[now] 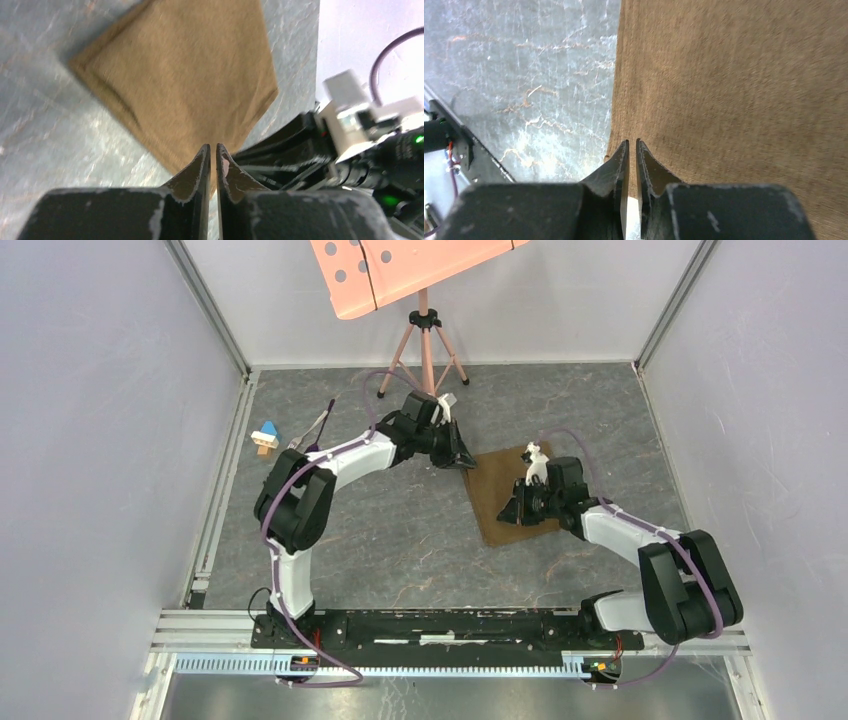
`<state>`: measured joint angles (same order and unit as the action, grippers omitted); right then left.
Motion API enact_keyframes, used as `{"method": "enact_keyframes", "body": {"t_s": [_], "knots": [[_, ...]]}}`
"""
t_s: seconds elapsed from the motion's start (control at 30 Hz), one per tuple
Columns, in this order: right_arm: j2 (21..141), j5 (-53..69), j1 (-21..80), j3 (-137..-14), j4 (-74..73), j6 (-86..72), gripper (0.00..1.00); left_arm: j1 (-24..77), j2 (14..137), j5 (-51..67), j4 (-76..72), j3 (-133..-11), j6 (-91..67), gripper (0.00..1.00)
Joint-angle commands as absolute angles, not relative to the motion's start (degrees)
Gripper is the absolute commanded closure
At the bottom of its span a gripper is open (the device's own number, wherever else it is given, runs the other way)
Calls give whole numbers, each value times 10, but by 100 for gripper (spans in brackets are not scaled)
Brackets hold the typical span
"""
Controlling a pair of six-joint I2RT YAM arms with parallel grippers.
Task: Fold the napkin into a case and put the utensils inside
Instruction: Smooth out the square-folded napkin at the center of the board.
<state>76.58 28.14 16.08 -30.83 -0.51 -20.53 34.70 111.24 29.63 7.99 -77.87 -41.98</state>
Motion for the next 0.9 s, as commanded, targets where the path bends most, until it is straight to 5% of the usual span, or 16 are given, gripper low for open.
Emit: {"method": "enact_keyframes", "body": {"t_s": [0.0, 0.23, 0.73, 0.87], "knots": [[773, 344, 171, -280, 78, -252, 86, 359, 1174, 276, 89, -847, -415, 88], [788, 355, 200, -265, 118, -267, 72, 358, 1237, 231, 114, -913, -383, 91], [768, 278, 206, -190, 58, -205, 67, 349, 1289, 128, 165, -894, -315, 93], [724, 279, 194, -278, 10, -192, 44, 349, 1279, 148, 172, -896, -312, 92]]}}
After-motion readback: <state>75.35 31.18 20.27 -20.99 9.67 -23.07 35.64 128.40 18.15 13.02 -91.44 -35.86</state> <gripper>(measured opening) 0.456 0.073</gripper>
